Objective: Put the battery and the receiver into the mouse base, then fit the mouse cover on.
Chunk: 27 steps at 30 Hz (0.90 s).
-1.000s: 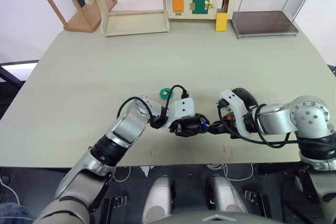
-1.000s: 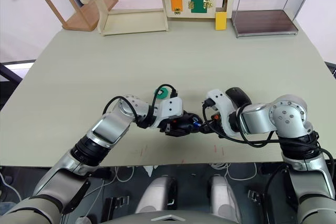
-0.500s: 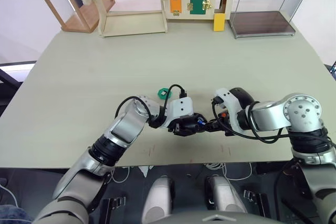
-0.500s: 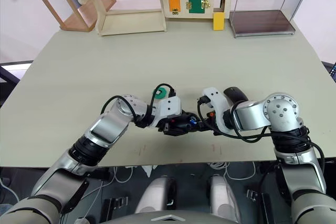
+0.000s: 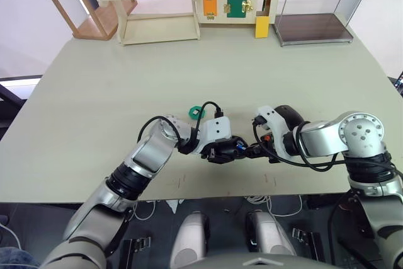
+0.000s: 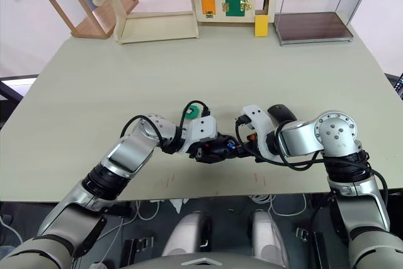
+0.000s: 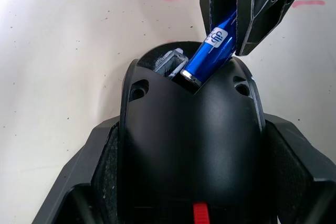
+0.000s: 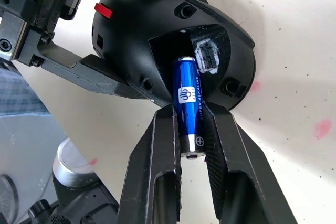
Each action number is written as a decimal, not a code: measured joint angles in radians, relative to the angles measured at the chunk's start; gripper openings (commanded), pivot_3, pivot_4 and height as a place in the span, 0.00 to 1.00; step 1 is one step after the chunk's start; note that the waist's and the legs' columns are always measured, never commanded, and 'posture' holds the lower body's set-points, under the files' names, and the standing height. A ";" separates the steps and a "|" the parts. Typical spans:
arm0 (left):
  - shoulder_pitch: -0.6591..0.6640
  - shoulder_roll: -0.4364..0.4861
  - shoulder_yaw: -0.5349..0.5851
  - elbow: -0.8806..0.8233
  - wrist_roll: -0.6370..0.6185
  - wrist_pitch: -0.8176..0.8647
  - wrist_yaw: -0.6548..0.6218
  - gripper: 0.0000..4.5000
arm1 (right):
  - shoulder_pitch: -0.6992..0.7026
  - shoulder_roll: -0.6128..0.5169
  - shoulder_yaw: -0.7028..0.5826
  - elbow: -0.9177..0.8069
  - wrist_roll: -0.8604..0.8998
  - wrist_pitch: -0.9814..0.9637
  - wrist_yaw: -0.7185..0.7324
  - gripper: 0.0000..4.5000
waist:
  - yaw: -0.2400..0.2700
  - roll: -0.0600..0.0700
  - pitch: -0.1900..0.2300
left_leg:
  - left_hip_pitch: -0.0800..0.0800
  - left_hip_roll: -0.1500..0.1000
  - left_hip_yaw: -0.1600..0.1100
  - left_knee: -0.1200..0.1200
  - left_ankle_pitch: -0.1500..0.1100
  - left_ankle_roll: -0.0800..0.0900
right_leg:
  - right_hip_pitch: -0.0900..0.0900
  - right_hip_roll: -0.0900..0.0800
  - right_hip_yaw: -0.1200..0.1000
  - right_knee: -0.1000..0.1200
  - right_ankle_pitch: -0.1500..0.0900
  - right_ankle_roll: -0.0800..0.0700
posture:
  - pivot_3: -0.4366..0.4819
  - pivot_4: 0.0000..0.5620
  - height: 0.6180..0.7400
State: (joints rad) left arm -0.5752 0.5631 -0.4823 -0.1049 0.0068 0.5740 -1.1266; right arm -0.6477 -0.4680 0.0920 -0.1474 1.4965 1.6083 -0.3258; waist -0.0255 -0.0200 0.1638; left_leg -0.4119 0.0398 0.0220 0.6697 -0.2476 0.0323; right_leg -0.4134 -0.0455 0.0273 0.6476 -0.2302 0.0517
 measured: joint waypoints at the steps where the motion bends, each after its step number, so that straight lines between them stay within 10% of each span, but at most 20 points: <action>1: 0.000 0.000 0.000 0.000 0.000 0.000 0.000 0.66 | 0.000 0.000 0.001 0.000 0.000 0.000 0.000 0.02 | -0.001 0.000 0.000 | 0.000 0.000 0.000 0.000 0.000 0.000 | 0.000 0.000 0.000 0.000 0.000 0.000 | 0.48 0.27 1.00; 27: 0.003 -0.021 -0.003 -0.004 0.008 0.000 0.001 0.66 | -0.043 -0.070 0.075 0.008 0.123 -0.048 -0.076 0.02 | 0.009 0.001 0.000 | -0.003 0.000 -0.001 -0.001 0.000 0.000 | 0.000 -0.002 -0.002 -0.005 0.001 -0.001 | 0.48 0.27 1.00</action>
State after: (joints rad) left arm -0.5718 0.5425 -0.4858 -0.1088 0.0146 0.5743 -1.1255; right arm -0.6902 -0.5377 0.1671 -0.1390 1.6198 1.5601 -0.4020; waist -0.0164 -0.0194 0.1635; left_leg -0.4151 0.0396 0.0210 0.6687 -0.2476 0.0323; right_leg -0.4135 -0.0472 0.0254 0.6429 -0.2296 0.0508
